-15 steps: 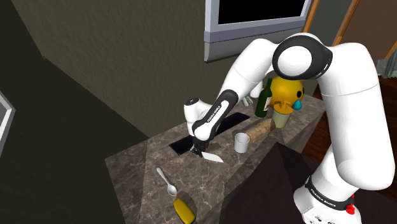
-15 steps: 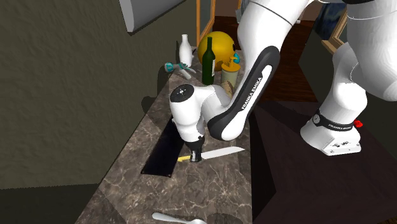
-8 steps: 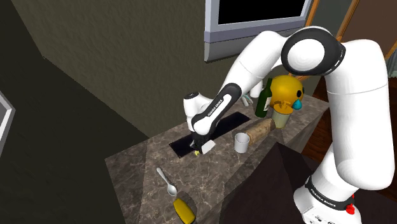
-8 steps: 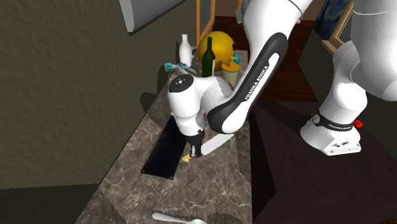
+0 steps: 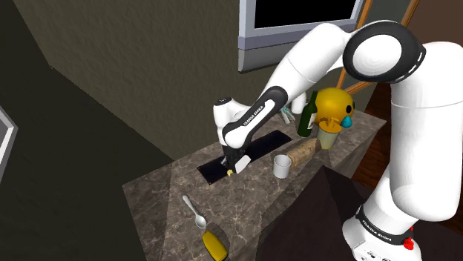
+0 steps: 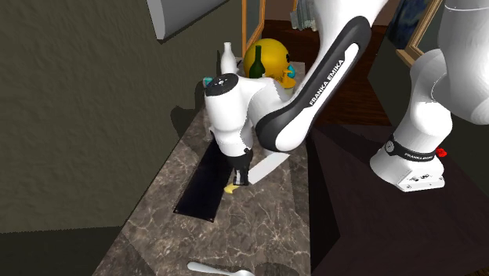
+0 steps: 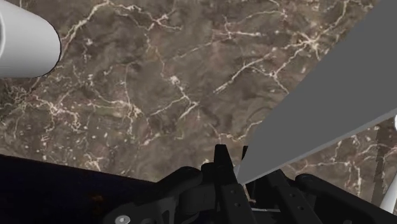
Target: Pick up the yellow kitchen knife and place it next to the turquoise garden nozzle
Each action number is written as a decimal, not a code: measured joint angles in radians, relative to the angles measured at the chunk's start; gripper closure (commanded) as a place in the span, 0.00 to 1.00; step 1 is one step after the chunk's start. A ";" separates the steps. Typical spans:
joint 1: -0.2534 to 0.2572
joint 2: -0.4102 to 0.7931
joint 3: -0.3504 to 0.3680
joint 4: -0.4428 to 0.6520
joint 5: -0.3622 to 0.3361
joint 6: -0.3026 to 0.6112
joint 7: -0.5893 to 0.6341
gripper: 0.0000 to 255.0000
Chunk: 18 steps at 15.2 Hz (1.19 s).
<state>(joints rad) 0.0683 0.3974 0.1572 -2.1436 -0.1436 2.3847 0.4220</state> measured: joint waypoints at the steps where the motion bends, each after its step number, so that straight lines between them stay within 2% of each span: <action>1: -0.002 -0.011 0.002 -0.001 0.003 -0.010 -0.003 1.00; 18: -0.016 -0.183 0.022 0.027 0.053 -0.206 -0.043 1.00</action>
<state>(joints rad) 0.0522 0.2149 0.1791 -2.1162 -0.0902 2.1790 0.3793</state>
